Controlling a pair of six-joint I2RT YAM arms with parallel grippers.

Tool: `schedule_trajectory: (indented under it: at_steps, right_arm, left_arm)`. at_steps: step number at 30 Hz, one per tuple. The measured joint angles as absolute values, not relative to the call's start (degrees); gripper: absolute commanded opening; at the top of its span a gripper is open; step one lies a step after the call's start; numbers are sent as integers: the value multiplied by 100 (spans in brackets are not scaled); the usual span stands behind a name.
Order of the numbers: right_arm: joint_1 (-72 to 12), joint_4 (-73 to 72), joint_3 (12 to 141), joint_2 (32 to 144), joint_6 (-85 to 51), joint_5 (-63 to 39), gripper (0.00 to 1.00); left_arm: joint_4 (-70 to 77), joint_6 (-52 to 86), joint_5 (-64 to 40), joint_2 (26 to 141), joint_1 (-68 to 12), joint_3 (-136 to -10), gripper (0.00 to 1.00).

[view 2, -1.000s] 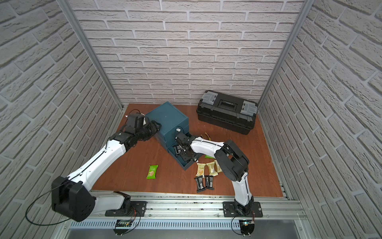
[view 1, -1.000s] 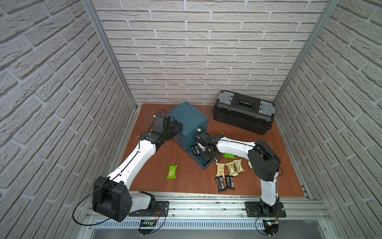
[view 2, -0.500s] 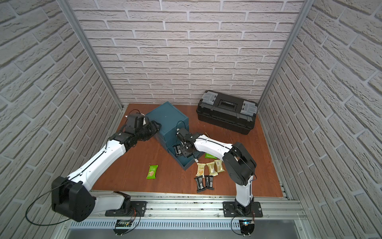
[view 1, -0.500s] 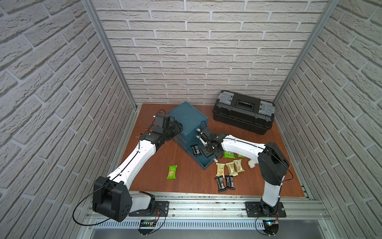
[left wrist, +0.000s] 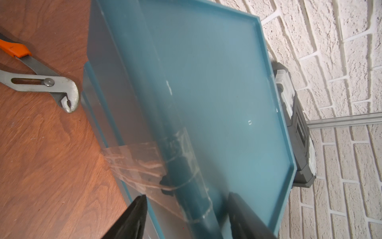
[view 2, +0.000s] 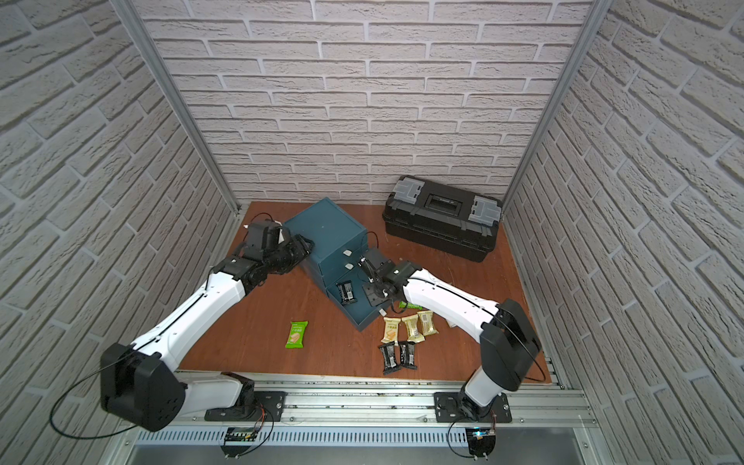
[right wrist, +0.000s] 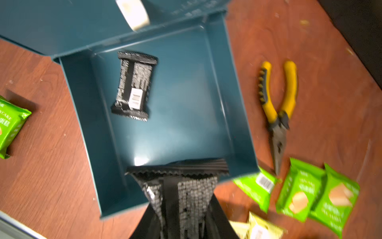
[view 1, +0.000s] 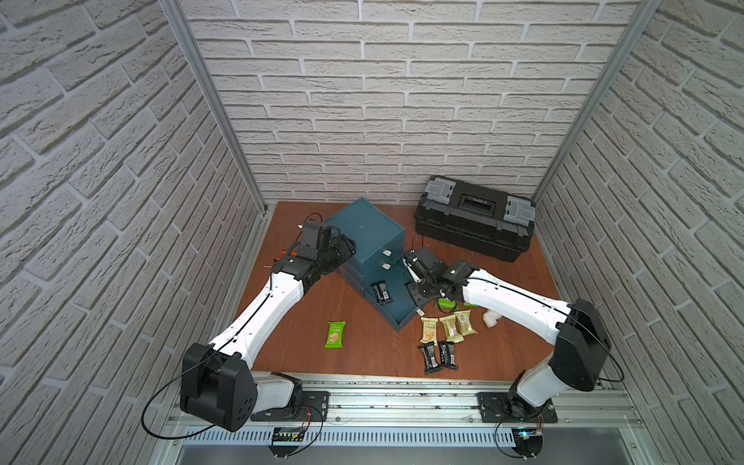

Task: Take the cookies out of the drawer
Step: Place the cookie at the center of the board.

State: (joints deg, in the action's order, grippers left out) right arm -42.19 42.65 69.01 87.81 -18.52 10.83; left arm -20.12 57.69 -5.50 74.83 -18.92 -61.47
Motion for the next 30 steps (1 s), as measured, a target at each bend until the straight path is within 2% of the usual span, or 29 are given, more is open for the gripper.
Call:
schedule_trajectory:
  at_steps: [17, 30]
  right_arm:
    - [-4219, 5343, 4241, 6434, -3638, 1131, 27]
    - [-4219, 4567, 3315, 6659, -4322, 722, 28]
  left_arm:
    - [-1949, 5771, -565, 7476, -1890, -6110, 66]
    - [-1944, 5771, -567, 7476, -1885, -6110, 66]
